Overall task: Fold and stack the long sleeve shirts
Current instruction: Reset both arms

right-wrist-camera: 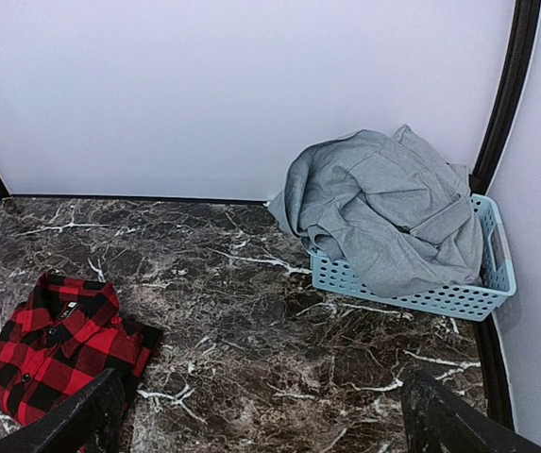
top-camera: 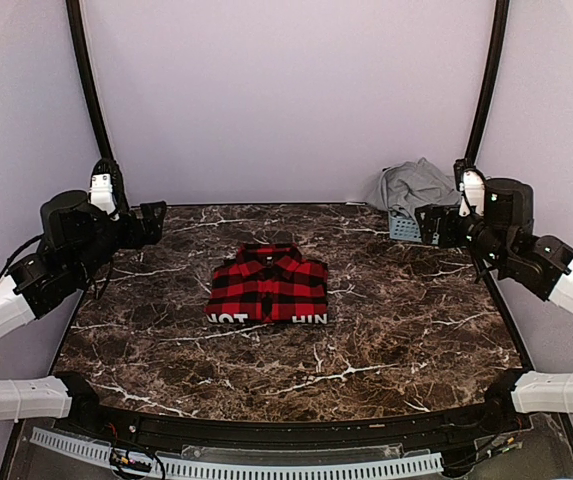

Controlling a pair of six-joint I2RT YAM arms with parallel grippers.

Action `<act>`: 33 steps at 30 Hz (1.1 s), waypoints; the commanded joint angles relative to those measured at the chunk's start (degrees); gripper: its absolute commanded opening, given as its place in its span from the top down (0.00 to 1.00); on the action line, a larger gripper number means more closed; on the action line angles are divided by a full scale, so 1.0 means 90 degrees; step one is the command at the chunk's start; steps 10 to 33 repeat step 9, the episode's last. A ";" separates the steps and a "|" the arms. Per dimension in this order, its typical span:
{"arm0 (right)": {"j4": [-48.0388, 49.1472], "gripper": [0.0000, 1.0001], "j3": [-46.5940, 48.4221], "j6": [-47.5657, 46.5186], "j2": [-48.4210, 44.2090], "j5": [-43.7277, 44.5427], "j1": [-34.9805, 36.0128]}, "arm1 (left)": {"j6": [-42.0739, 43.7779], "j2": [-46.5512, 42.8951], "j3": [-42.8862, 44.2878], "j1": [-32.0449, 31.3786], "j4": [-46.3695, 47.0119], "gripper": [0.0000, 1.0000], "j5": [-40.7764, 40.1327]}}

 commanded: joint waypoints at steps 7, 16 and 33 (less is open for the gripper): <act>0.0290 0.01 0.0019 0.0034 0.0036 0.0064 -0.0019 | 0.0082 0.0005 -0.0050 0.0026 0.0087 0.01 -0.0032; 0.0323 0.01 0.0002 0.0055 0.0047 0.0001 -0.0017 | 0.0079 0.0014 -0.0050 0.0024 0.0089 0.01 -0.0028; 0.0323 0.01 0.0002 0.0055 0.0047 0.0001 -0.0017 | 0.0079 0.0014 -0.0050 0.0024 0.0089 0.01 -0.0028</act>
